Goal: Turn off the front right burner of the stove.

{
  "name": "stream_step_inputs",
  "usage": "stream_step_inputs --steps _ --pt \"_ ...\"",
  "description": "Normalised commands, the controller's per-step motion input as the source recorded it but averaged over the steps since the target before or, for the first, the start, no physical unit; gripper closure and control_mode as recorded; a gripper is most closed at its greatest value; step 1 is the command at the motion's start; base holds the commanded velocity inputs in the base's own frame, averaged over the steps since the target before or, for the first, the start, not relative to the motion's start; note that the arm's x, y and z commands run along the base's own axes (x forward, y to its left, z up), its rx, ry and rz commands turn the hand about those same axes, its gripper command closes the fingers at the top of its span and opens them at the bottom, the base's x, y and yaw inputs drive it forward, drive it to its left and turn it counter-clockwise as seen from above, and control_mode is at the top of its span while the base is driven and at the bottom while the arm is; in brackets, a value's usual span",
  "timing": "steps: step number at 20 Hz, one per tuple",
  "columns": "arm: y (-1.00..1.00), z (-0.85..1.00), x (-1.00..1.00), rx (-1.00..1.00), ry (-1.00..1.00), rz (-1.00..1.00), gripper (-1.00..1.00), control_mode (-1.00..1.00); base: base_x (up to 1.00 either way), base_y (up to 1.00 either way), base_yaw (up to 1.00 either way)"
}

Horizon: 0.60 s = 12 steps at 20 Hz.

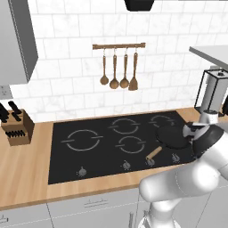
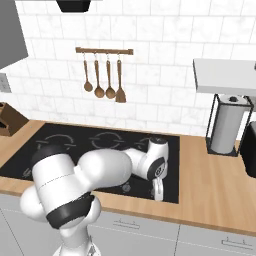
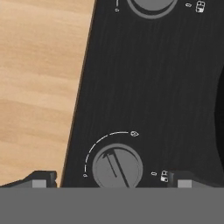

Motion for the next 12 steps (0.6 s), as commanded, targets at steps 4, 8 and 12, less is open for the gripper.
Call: stream_step_inputs --steps 4,8,12 --pt "0.00 -0.11 0.00 0.00 0.00 0.00 -1.00 -1.00 0.00 0.00 0.00" --pt "0.00 -0.01 0.00 0.00 0.00 0.00 -1.00 -1.00 0.00 0.00 0.00" --pt "0.00 0.00 0.00 0.00 0.00 0.00 -1.00 -1.00 0.00 0.00 0.00"
